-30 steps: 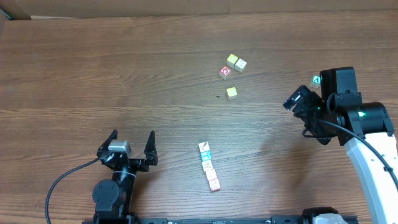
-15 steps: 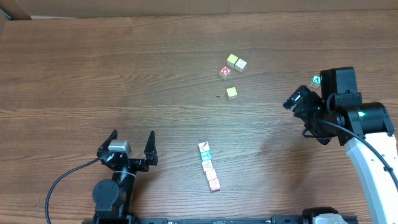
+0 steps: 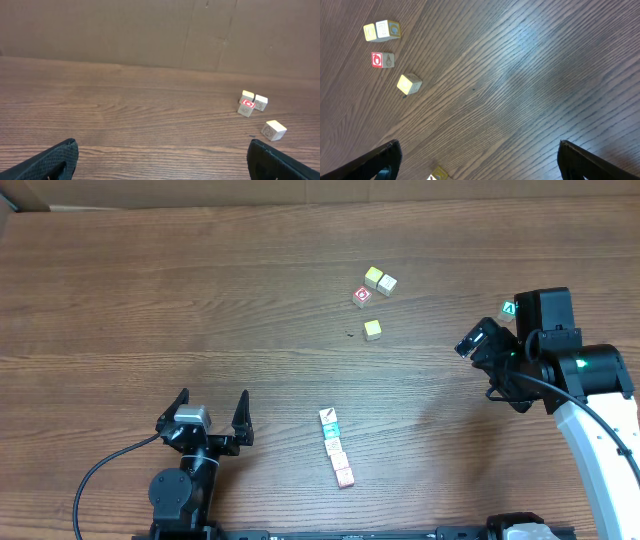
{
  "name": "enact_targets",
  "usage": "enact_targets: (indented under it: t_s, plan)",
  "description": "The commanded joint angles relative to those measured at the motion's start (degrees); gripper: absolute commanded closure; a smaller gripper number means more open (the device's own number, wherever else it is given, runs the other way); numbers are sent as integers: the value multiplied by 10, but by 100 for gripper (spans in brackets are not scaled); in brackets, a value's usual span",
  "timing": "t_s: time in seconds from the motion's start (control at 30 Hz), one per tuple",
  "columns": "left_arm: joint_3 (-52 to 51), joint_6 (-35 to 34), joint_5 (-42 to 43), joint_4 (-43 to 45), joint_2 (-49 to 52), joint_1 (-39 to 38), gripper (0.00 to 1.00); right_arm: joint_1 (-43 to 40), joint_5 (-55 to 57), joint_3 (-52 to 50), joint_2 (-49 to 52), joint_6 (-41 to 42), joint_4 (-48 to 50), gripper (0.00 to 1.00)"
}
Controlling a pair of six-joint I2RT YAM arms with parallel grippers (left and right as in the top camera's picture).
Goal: Flip 5 blocks
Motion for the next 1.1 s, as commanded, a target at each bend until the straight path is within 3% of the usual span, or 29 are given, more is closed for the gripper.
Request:
enact_targets:
  t_s: [0.0,0.2,0.77,0.87,1.07]
  plan:
    - [-3,10,-8,-1,-9,4,0,-3,6,11,-7,-5,2,0]
    - [-3,10,-8,-1,-9,4,0,-3,6,9,-26,-5,2,0]
    - [-3,10,-8,-1,-9,4,0,-3,219,-5,-236,-5,-53,0]
    - [-3,10,-8,-1,-9,4,0,-3,231,-34,-290,-9,-32,0]
    - [-3,10,-8,-1,-9,4,0,-5,179,-156,-427,-116,86,0]
